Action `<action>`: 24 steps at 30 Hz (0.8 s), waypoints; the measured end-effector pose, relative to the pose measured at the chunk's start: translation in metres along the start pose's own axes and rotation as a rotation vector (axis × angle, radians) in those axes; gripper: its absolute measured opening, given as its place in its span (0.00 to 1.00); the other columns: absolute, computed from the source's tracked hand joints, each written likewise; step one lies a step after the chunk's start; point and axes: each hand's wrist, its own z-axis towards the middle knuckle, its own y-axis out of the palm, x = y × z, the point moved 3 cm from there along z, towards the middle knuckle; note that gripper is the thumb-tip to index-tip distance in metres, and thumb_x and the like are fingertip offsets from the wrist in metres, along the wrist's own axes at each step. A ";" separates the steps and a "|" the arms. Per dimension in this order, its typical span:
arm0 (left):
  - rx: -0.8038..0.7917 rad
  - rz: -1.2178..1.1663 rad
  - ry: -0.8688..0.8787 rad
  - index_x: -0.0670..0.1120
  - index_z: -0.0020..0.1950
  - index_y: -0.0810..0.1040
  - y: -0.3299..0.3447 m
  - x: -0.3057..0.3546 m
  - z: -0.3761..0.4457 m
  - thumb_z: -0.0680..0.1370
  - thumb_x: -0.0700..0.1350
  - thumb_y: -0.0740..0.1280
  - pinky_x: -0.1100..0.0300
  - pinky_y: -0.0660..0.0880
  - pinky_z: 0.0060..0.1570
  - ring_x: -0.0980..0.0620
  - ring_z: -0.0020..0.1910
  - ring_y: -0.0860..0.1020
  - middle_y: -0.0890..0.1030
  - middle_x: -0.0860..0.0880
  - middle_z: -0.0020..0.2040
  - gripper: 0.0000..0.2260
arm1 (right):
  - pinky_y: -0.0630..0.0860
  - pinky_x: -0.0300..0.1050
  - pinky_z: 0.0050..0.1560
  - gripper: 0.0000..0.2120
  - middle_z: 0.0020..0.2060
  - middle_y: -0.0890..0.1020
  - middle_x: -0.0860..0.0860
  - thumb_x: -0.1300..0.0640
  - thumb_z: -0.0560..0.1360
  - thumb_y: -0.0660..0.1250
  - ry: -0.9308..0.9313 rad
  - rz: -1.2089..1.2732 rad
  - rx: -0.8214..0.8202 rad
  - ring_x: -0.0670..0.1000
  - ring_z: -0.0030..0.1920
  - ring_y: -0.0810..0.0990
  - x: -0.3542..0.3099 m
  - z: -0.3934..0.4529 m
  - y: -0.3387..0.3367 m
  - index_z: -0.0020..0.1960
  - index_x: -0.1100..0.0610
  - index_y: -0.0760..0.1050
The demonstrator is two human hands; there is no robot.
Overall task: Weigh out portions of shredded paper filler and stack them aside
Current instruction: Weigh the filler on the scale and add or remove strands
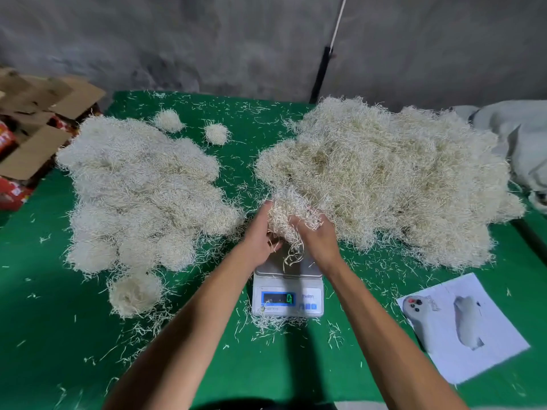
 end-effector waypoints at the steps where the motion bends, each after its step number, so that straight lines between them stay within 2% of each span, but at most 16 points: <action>1: 0.021 0.009 0.003 0.52 0.73 0.68 -0.006 -0.001 0.001 0.78 0.64 0.67 0.45 0.75 0.62 0.44 0.65 0.72 0.71 0.49 0.63 0.28 | 0.72 0.54 0.71 0.50 0.72 0.75 0.60 0.40 0.72 0.77 0.057 0.052 -0.005 0.54 0.67 0.78 0.005 0.004 -0.004 0.82 0.57 0.54; 2: 0.044 0.030 -0.003 0.51 0.70 0.70 -0.013 -0.003 0.002 0.77 0.62 0.70 0.46 0.78 0.58 0.44 0.63 0.74 0.72 0.47 0.61 0.27 | 0.76 0.54 0.67 0.51 0.70 0.76 0.62 0.42 0.72 0.78 0.089 0.083 -0.013 0.53 0.62 0.81 0.010 0.008 -0.009 0.82 0.54 0.51; 4: 0.066 0.040 -0.074 0.45 0.62 0.76 -0.028 -0.013 0.006 0.78 0.56 0.71 0.50 0.81 0.49 0.46 0.58 0.77 0.77 0.45 0.60 0.19 | 0.81 0.44 0.48 0.50 0.61 0.81 0.65 0.44 0.72 0.79 0.124 0.055 -0.014 0.48 0.45 0.84 0.023 0.012 -0.016 0.80 0.51 0.50; 5: 0.068 0.009 -0.141 0.43 0.57 0.76 -0.035 -0.022 0.008 0.79 0.52 0.71 0.53 0.81 0.45 0.47 0.54 0.78 0.79 0.44 0.57 0.15 | 0.81 0.41 0.39 0.51 0.55 0.83 0.66 0.43 0.71 0.79 0.147 -0.014 -0.024 0.50 0.39 0.85 0.029 0.013 -0.019 0.80 0.54 0.49; 6: 0.067 -0.018 -0.215 0.42 0.52 0.75 -0.043 -0.031 0.009 0.79 0.49 0.70 0.56 0.80 0.41 0.48 0.49 0.78 0.80 0.45 0.53 0.11 | 0.83 0.43 0.37 0.53 0.52 0.82 0.69 0.41 0.70 0.78 0.177 -0.121 -0.040 0.56 0.40 0.87 0.034 0.011 -0.023 0.80 0.61 0.51; 8: 0.081 -0.010 -0.301 0.43 0.48 0.74 -0.057 -0.045 0.010 0.80 0.44 0.67 0.61 0.79 0.34 0.51 0.41 0.75 0.77 0.46 0.47 0.05 | 0.83 0.63 0.51 0.50 0.55 0.80 0.74 0.38 0.72 0.75 0.193 -0.379 -0.069 0.69 0.53 0.84 0.050 0.011 -0.033 0.74 0.74 0.60; 9: 0.109 0.008 -0.307 0.44 0.48 0.74 -0.063 -0.050 0.011 0.80 0.43 0.67 0.63 0.78 0.32 0.52 0.39 0.74 0.76 0.46 0.45 0.04 | 0.81 0.66 0.55 0.46 0.54 0.82 0.71 0.39 0.74 0.74 0.187 -0.461 -0.073 0.69 0.52 0.84 0.056 0.010 -0.039 0.72 0.75 0.65; 11: 0.180 0.043 -0.273 0.43 0.49 0.75 -0.072 -0.056 0.015 0.81 0.43 0.66 0.64 0.75 0.29 0.54 0.36 0.72 0.76 0.48 0.42 0.04 | 0.83 0.60 0.52 0.39 0.47 0.83 0.64 0.39 0.77 0.71 0.164 -0.508 -0.048 0.63 0.44 0.84 0.063 0.008 -0.048 0.74 0.67 0.68; 13: 0.221 0.024 -0.220 0.43 0.49 0.76 -0.075 -0.058 0.018 0.81 0.44 0.66 0.64 0.74 0.30 0.54 0.35 0.72 0.75 0.49 0.40 0.04 | 0.81 0.55 0.57 0.36 0.56 0.83 0.62 0.37 0.78 0.69 0.087 -0.470 0.028 0.60 0.53 0.85 0.061 0.004 -0.054 0.76 0.59 0.69; 15: 0.215 0.016 -0.172 0.44 0.46 0.76 -0.072 -0.057 0.019 0.81 0.46 0.66 0.62 0.73 0.33 0.54 0.35 0.72 0.76 0.49 0.39 0.07 | 0.75 0.53 0.65 0.36 0.68 0.79 0.58 0.33 0.78 0.66 0.007 -0.397 0.170 0.56 0.64 0.79 0.059 0.002 -0.061 0.74 0.58 0.70; 16: 0.203 0.020 -0.157 0.44 0.45 0.76 -0.069 -0.057 0.019 0.81 0.47 0.66 0.61 0.73 0.35 0.53 0.36 0.72 0.76 0.49 0.39 0.08 | 0.73 0.53 0.67 0.37 0.70 0.77 0.57 0.32 0.78 0.65 -0.004 -0.349 0.227 0.55 0.67 0.77 0.058 0.001 -0.064 0.74 0.59 0.69; 19: 0.155 0.037 -0.125 0.46 0.43 0.75 -0.060 -0.057 0.021 0.82 0.50 0.65 0.60 0.72 0.39 0.53 0.37 0.72 0.77 0.49 0.39 0.10 | 0.70 0.48 0.66 0.41 0.71 0.75 0.57 0.30 0.76 0.66 0.016 -0.292 0.268 0.54 0.68 0.75 0.058 -0.001 -0.068 0.76 0.60 0.67; 22: 0.139 0.036 -0.122 0.47 0.41 0.75 -0.051 -0.059 0.023 0.82 0.49 0.64 0.59 0.71 0.39 0.53 0.37 0.72 0.77 0.49 0.38 0.11 | 0.70 0.50 0.69 0.42 0.72 0.74 0.57 0.31 0.76 0.68 0.032 -0.308 0.248 0.55 0.69 0.75 0.061 -0.001 -0.069 0.77 0.60 0.67; 24: 0.130 0.039 -0.123 0.46 0.42 0.76 -0.048 -0.061 0.024 0.82 0.49 0.64 0.59 0.72 0.39 0.53 0.37 0.73 0.77 0.49 0.39 0.11 | 0.71 0.48 0.66 0.42 0.72 0.75 0.56 0.30 0.76 0.68 0.040 -0.296 0.259 0.53 0.67 0.75 0.062 0.000 -0.071 0.77 0.59 0.66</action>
